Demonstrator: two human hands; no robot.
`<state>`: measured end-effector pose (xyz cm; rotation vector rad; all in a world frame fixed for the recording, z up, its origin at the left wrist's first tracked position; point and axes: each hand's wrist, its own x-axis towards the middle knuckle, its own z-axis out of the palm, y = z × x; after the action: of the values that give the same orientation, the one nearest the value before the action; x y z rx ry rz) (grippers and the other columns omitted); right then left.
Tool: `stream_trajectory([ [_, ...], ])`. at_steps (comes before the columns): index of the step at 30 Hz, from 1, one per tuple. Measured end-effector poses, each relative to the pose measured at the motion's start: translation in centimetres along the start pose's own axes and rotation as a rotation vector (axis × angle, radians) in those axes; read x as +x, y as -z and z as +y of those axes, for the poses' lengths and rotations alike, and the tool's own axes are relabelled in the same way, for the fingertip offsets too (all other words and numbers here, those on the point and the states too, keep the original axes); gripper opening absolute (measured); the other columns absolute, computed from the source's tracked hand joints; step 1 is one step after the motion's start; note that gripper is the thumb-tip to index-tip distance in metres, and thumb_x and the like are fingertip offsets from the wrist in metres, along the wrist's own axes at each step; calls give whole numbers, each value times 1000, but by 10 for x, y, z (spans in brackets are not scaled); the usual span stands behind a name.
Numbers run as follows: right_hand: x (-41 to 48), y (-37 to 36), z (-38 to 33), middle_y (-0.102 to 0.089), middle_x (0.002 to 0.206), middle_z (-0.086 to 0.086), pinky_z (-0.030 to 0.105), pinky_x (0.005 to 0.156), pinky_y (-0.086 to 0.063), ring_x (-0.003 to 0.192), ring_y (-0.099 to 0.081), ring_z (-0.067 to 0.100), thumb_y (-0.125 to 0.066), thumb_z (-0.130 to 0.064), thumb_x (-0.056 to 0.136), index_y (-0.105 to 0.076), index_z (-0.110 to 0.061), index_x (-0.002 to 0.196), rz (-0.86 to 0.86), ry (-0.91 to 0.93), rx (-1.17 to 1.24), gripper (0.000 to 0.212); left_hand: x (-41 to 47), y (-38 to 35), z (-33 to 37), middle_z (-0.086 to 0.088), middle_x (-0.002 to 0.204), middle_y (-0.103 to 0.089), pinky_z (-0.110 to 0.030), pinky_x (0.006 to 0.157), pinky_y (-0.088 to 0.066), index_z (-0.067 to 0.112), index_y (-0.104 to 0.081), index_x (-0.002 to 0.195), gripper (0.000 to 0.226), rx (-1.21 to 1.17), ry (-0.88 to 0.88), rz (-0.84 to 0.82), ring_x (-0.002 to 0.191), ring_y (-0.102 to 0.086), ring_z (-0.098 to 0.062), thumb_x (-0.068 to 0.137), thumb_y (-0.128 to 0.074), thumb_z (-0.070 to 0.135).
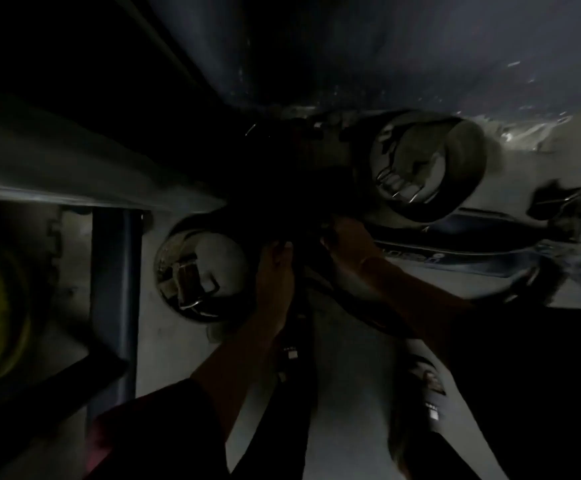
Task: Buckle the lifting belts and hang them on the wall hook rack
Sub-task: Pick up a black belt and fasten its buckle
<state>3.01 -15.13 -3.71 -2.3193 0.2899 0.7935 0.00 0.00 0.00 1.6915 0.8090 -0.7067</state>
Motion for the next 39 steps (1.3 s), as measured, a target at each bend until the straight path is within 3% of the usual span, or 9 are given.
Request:
stream_trajectory([
  [10,49,-60,25,-59,130,18,51,103,-42,124,-51,37,-54,-12,97,-52,-8,134,55,-137,-266,37,58,3,-46,-3,136,-57,-43,104,-46,22,-48,141,43,-35,72,-80,125,-55,-23,100,-51,37],
  [12,43,-65,21,-66,117,20,44,91,-50,112,-61,37,-50,-11,97,-61,-3,119,66,-140,-253,26,52,0,-43,1,131,-57,-36,98,-45,21,-48,140,41,-39,82,-90,122,-55,-21,102,-47,37],
  [15,15,-74,21,-71,87,25,44,68,-54,82,-70,41,-74,-4,77,-70,3,96,161,-47,-337,21,33,-6,-36,5,116,-59,-19,77,-47,28,-50,128,28,-71,107,-117,99,-60,-9,104,-40,39],
  [18,-9,-75,37,-55,130,26,52,95,-42,122,-51,43,-73,-19,81,-52,-6,132,13,-141,-396,57,14,-13,-35,4,119,-57,-18,77,-44,23,-48,135,35,-40,118,-177,106,-58,-12,105,-39,37],
  [20,-9,-70,51,-42,143,21,51,103,-38,132,-41,40,-64,-25,91,-39,-13,143,-59,-169,-425,60,10,-17,-34,4,123,-55,-16,75,-42,19,-46,141,42,-12,92,-193,112,-56,-13,104,-39,38],
  [27,1,-57,58,-68,114,20,42,82,-52,106,-65,38,-46,-10,99,-60,-5,121,-26,-110,-373,27,18,-32,-48,11,115,-57,-10,70,-41,21,-47,140,41,26,96,-204,98,-57,0,104,-39,38],
  [30,-17,-37,47,-69,113,19,42,84,-52,106,-66,38,-46,-12,99,-64,-8,119,29,-125,-301,27,1,-33,-44,11,109,-59,-15,77,-45,19,-50,136,36,6,82,-188,98,-58,-3,105,-42,34],
  [35,-67,39,17,-68,115,20,40,85,-48,109,-63,39,-53,-17,97,-64,-11,120,132,-85,-112,27,-49,-36,-7,-9,133,-60,-45,110,-42,11,-55,132,39,13,19,-184,124,-56,-25,104,-43,35],
  [39,-121,118,-19,-66,122,21,41,90,-47,114,-59,39,-56,-15,95,-64,-7,123,150,-76,28,30,-108,-41,39,-6,130,-63,-46,106,-47,12,-56,132,54,-59,21,-172,121,-60,-25,97,-49,52],
])
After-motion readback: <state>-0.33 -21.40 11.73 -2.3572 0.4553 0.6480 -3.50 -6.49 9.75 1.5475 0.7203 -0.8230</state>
